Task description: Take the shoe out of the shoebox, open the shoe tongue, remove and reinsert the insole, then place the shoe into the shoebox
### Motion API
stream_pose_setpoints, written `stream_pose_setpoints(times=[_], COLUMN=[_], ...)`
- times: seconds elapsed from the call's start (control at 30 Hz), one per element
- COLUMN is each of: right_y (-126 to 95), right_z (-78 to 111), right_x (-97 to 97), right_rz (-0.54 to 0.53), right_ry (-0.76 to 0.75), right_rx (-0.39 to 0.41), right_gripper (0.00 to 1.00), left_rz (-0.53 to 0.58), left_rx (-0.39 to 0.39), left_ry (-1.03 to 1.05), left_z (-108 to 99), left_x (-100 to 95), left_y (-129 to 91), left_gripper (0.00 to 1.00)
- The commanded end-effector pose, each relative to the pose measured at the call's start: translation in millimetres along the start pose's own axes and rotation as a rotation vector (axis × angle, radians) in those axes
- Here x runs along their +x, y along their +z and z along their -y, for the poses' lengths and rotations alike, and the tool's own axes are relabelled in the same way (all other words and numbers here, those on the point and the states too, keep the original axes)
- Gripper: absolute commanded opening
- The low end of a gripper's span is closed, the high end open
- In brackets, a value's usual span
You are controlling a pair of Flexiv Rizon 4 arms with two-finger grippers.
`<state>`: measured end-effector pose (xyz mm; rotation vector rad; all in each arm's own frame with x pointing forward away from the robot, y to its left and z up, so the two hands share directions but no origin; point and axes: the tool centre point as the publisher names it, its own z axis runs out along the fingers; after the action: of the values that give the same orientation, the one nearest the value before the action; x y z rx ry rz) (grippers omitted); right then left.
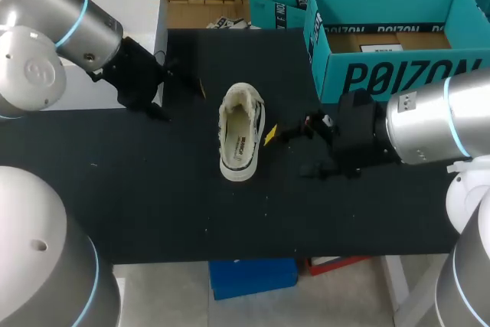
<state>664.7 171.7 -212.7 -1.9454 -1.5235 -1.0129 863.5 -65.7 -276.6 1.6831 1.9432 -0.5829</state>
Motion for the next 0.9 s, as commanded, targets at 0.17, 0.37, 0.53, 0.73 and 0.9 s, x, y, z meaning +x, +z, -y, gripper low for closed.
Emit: stream_pose_setpoints(times=[0.17,0.37,0.53,0.73,0.9], right_y=[-0.2,-0.2,-0.2,-0.2,-0.2], right_z=[-0.4,-0.4,-0.4,-0.4,-0.4], right_x=[0.5,0.5,0.5,0.5,0.5], right_rz=[0.001,0.001,0.001,0.001,0.001], right_ry=[0.000,0.000,0.000,0.000,0.000], right_rx=[0.001,0.001,0.001,0.001,0.001], right_gripper=[1.00,1.00,1.00,1.00,1.00], left_rz=[0.119,0.123,0.131,0.149,0.154], left_rx=[0.019,0.055,0.102,0.155,0.195], left_ry=[-0.408,-0.531,-0.546,-0.528,-0.527], left_z=[-50.1,-73.8,-90.7,-108.7,-111.0], left_x=[-2.6,-16.1,-27.1,-35.3,-41.4], left_y=[1.8,11.9,26.5,51.3,68.3], left_gripper=[1.00,1.00,0.25,0.00,0.00])
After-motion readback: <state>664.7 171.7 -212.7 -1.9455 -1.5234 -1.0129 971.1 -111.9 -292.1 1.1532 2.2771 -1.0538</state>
